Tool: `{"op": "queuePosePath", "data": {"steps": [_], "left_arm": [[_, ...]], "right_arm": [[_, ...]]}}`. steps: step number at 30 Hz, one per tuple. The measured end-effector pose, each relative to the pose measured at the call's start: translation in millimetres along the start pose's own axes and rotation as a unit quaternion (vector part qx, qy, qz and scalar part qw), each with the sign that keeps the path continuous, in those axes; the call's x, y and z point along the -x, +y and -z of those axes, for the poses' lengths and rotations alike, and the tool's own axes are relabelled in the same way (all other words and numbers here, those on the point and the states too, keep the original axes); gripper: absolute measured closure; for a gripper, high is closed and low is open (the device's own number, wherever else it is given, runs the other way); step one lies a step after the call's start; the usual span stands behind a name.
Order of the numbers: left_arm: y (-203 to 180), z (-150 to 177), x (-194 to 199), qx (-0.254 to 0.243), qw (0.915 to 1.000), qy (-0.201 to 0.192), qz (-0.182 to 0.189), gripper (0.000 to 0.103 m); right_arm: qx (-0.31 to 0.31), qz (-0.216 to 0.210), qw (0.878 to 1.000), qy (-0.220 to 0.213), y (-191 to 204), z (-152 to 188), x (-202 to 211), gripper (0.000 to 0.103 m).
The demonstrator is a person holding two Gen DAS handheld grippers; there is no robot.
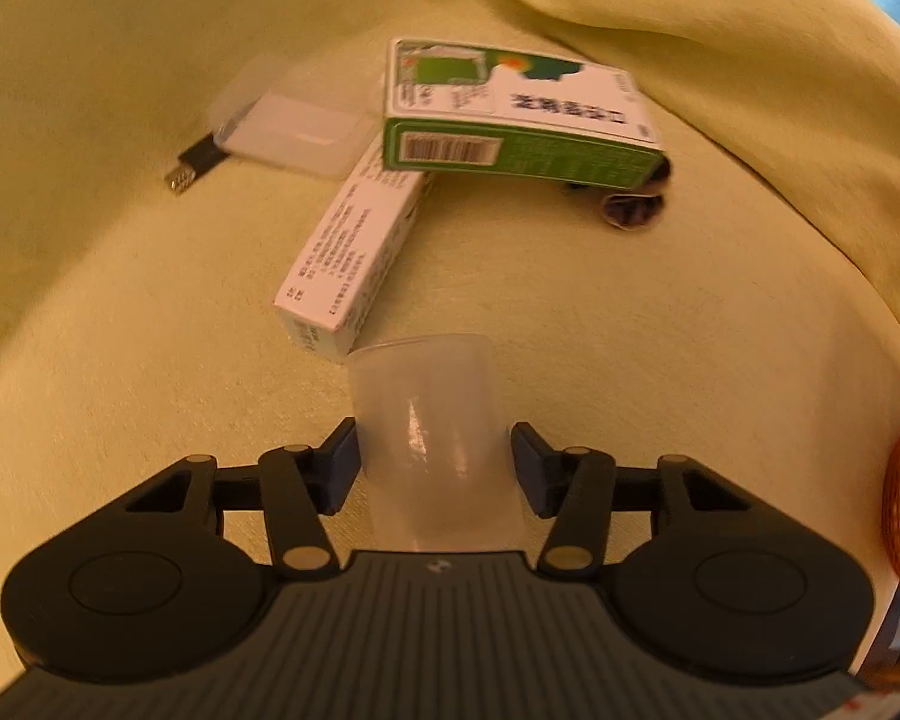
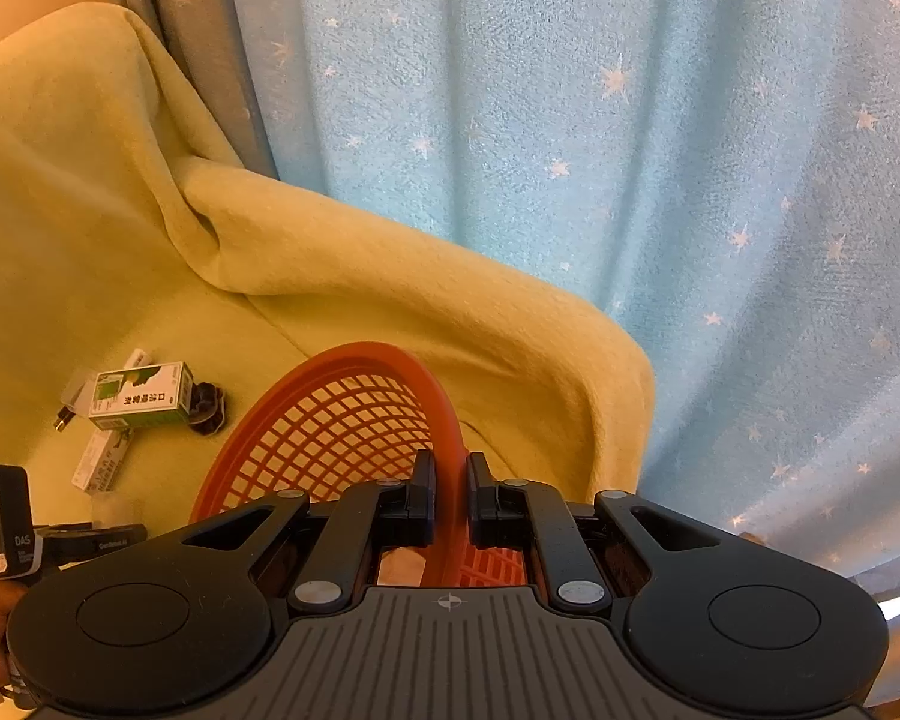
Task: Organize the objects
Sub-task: 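Grasp the clear plastic cup with the left tool, then carry the clear cup over the wastebasket and open the left tool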
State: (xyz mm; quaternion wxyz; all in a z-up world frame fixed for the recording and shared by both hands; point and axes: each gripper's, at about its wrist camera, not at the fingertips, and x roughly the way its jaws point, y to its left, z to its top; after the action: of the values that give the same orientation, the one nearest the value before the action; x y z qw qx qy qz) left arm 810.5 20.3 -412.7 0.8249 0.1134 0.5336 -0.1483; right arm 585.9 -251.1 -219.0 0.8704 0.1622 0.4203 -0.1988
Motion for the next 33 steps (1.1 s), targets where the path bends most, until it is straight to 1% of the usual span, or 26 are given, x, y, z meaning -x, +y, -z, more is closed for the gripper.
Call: {"op": "queuePosePath", "data": {"steps": [3,6,13,17,21,26,30,33], "left_arm": [[-1,1,12,-0.016,0.9998,-0.01,0.006,0.055],[-3,0,33,-0.029,0.9992,-0.023,0.015,0.055],[-20,-9,92,-0.048,0.9947,-0.064,0.065,0.055],[-37,-14,114,-0.063,0.9904,-0.078,0.096,0.055],[-56,-16,130,-0.076,0.9855,-0.087,0.125,0.055],[-75,-14,144,-0.085,0.98,-0.097,0.151,0.054],[-86,-11,153,-0.097,0.9759,-0.103,0.166,0.054],[-89,-8,154,-0.099,0.9746,-0.103,0.173,0.054]], "right_arm": [[-0.001,0.0,1.0,0.0,-1,1,0,0.097],[-0.003,-0.002,1.0,0.0,-2,0,1,0.097],[-0.006,-0.007,1.0,-0.001,-5,0,-1,0.097],[-0.007,-0.006,1.0,-0.001,-8,-1,-2,0.097],[-0.009,-0.006,1.0,-0.002,-9,0,-2,0.097],[-0.008,-0.009,1.0,-0.003,-10,0,-1,0.097],[-0.008,-0.01,1.0,-0.005,-11,1,-1,0.097],[-0.007,-0.011,1.0,-0.005,-12,2,0,0.097]]}}
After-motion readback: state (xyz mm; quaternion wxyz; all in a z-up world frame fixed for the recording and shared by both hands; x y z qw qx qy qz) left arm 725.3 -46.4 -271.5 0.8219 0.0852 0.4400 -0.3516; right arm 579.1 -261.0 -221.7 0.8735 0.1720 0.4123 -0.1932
